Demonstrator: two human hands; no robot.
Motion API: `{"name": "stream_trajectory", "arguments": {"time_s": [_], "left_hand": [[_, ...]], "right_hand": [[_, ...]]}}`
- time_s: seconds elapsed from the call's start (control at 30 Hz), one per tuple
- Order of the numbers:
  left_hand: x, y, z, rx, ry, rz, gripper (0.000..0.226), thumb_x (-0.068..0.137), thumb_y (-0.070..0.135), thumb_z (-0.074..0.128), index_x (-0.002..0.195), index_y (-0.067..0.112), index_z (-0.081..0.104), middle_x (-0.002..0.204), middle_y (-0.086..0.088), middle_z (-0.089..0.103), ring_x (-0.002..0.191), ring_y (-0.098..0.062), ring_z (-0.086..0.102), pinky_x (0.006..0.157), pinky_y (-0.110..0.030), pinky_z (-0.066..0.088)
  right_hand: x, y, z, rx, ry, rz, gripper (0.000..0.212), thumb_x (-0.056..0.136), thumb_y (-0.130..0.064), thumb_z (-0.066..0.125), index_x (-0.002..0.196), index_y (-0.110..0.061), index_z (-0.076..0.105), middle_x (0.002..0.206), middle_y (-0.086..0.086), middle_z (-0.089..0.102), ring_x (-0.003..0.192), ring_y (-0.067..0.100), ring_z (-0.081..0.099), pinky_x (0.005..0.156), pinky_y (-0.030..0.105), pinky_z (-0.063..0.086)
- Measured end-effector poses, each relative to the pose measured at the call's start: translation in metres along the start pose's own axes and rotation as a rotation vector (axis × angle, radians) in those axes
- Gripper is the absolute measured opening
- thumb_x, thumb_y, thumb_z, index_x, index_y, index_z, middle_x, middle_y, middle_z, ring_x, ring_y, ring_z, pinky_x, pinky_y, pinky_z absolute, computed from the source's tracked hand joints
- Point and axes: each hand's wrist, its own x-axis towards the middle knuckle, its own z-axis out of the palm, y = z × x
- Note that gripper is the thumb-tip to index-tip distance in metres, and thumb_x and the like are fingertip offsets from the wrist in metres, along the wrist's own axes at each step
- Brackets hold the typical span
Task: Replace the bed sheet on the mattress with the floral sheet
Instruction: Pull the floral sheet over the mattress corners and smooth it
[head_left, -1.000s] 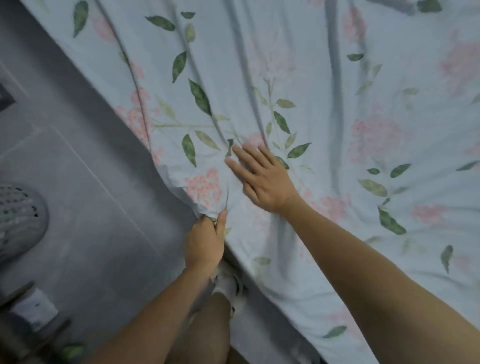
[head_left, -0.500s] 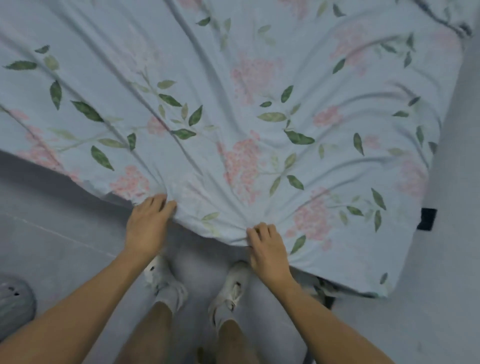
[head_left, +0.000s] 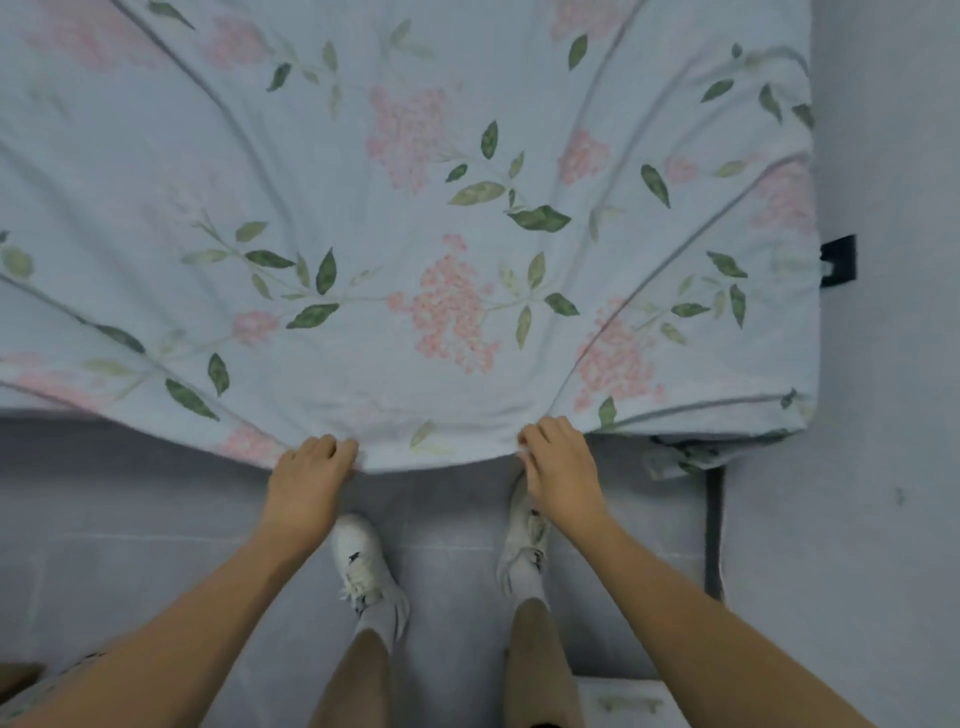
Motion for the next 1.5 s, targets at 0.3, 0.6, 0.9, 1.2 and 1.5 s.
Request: {"name": "stream_trajectory", "arguments": {"time_s": [0.3, 0.6, 0.9, 1.2, 1.5], "left_hand": [[0.068, 0.156, -0.021, -0.014, 0.151, 0.311, 0.039, 0.085, 0.043, 0.076, 0.11, 0.018, 0.059, 0.108, -0.007, 0.052, 0.096, -0.033, 0.053, 0.07, -0.043, 0.044], [0.133, 0.3, 0.008, 0.134, 0.096, 0.472, 0.07, 0.066, 0.051, 0.088, 0.12, 0.018, 0.058, 0.122, -0.009, 0.051, 0.105, -0.031, 0.05, 0.078, -0.044, 0.044], [0.132, 0.351, 0.022, 0.269, 0.036, 0.534, 0.054, 0.058, 0.032, 0.094, 0.099, 0.012, 0.064, 0.109, -0.011, 0.06, 0.093, -0.033, 0.05, 0.07, -0.042, 0.04], [0.155, 0.353, 0.009, 0.218, 0.055, 0.459, 0.05, 0.066, 0.014, 0.089, 0.108, 0.016, 0.063, 0.111, -0.008, 0.056, 0.093, -0.032, 0.05, 0.068, -0.042, 0.038], [0.14, 0.33, 0.021, 0.064, -0.011, 0.593, 0.056, 0.05, -0.007, 0.084, 0.099, 0.011, 0.063, 0.091, -0.005, 0.056, 0.08, -0.026, 0.05, 0.057, -0.037, 0.042]], "right_hand": [[-0.026, 0.129, -0.055, -0.271, 0.098, 0.478, 0.054, 0.073, -0.01, 0.078, 0.12, -0.011, 0.052, 0.121, 0.016, 0.045, 0.106, 0.036, 0.046, 0.087, 0.046, 0.046], [-0.036, 0.226, -0.06, -0.15, 0.202, 0.185, 0.028, 0.069, 0.006, 0.073, 0.078, -0.01, 0.053, 0.084, 0.011, 0.053, 0.081, 0.033, 0.052, 0.062, 0.043, 0.044], [-0.113, 0.258, -0.046, -0.019, 0.003, 0.185, 0.041, 0.053, 0.009, 0.079, 0.074, -0.013, 0.053, 0.078, 0.006, 0.05, 0.072, 0.03, 0.053, 0.056, 0.036, 0.042], [-0.064, 0.311, -0.091, -0.114, 0.161, 0.331, 0.046, 0.064, 0.011, 0.068, 0.103, -0.013, 0.063, 0.101, 0.007, 0.056, 0.093, 0.029, 0.052, 0.068, 0.04, 0.05], [-0.112, 0.315, -0.085, -0.087, 0.083, 0.319, 0.038, 0.061, 0.018, 0.075, 0.079, -0.011, 0.059, 0.077, 0.006, 0.05, 0.072, 0.027, 0.051, 0.055, 0.036, 0.04]]}}
